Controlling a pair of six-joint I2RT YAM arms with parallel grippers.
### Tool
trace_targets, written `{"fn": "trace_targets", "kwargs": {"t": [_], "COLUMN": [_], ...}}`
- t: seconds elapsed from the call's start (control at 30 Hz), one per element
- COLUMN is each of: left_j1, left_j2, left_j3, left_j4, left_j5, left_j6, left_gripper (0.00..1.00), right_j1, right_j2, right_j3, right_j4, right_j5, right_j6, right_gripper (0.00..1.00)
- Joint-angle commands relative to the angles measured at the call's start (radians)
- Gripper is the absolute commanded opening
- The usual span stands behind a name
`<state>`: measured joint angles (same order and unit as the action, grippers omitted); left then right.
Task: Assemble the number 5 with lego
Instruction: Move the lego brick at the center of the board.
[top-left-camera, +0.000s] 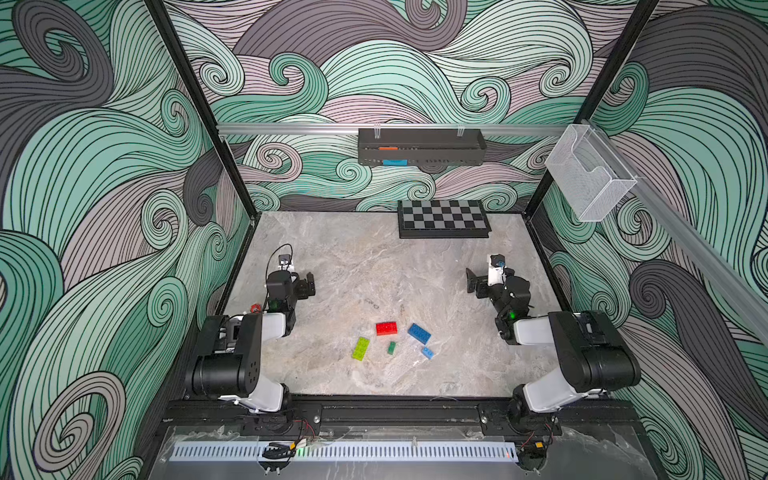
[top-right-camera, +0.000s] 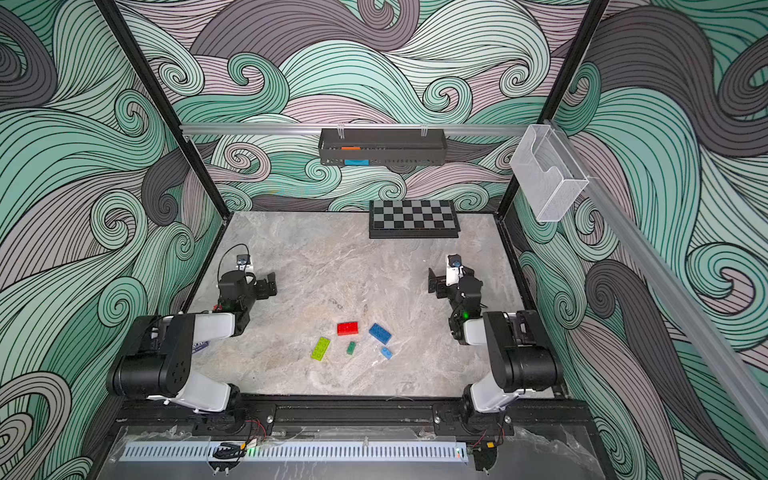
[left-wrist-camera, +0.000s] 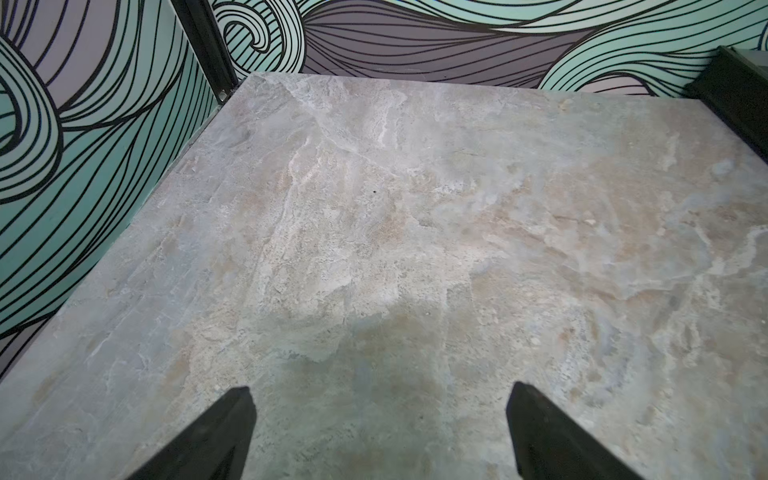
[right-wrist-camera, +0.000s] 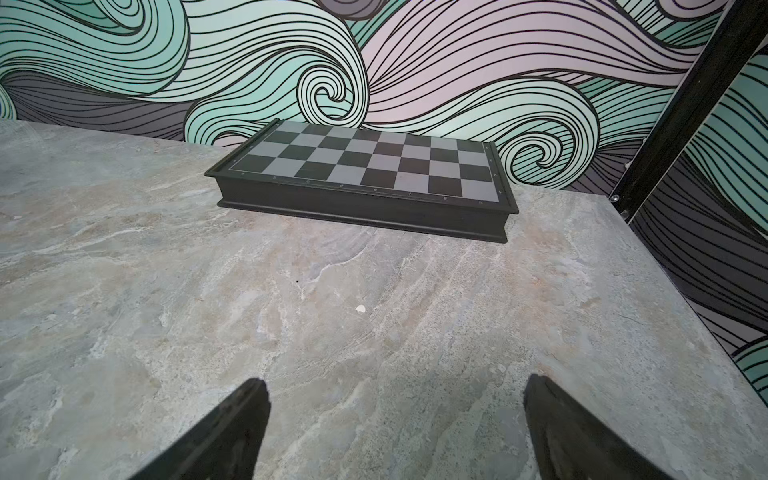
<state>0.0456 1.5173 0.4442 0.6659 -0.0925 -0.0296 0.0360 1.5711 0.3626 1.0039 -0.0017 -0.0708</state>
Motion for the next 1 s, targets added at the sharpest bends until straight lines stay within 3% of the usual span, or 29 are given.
{"fn": "trace_targets", "kwargs": {"t": [0.0,0.4,0.57,0.67,0.77,0.87,0.97], "left_j1": [0.007,0.008,0.009,0.01,0.009,0.01,0.009], "left_j2": [0.012,0.015,0.012,0.009,-0.031,-0.052,-0.086], "left_j3": [0.031,0.031,0.033,0.031,0.13,0.293,0.346], "left_j4": [-0.006,0.001,-0.008,-0.007,-0.202,-0.501,-0.606], "left_j5": [0.014,0.016,0.02,0.02,-0.006,-0.05,-0.056], "left_j6": [-0.001,-0.003,-0.003,-0.003,0.001,-0.067,-0.163], "left_gripper": [0.99,0.99,0.99,0.99,0.99,0.99,0.99], "right_j1": [0.01,0.002,0.0,0.0,0.002,0.038,0.044], "right_j2": [-0.006,-0.002,0.001,-0.013,-0.12,-0.315,-0.435], "right_j3": [-0.056,-0.045,-0.095,-0.1,-0.144,-0.108,-0.073], "right_j4": [0.078,0.066,0.161,0.164,0.163,-0.1,-0.236], "right_j5": [-0.07,-0.105,-0.155,-0.11,-0.037,0.003,-0.001], "right_j6": [-0.023,-0.026,-0.043,-0.023,-0.006,-0.002,0.104], "right_gripper": [0.99,0.99,0.99,0.99,0.99,0.99,0.99]}}
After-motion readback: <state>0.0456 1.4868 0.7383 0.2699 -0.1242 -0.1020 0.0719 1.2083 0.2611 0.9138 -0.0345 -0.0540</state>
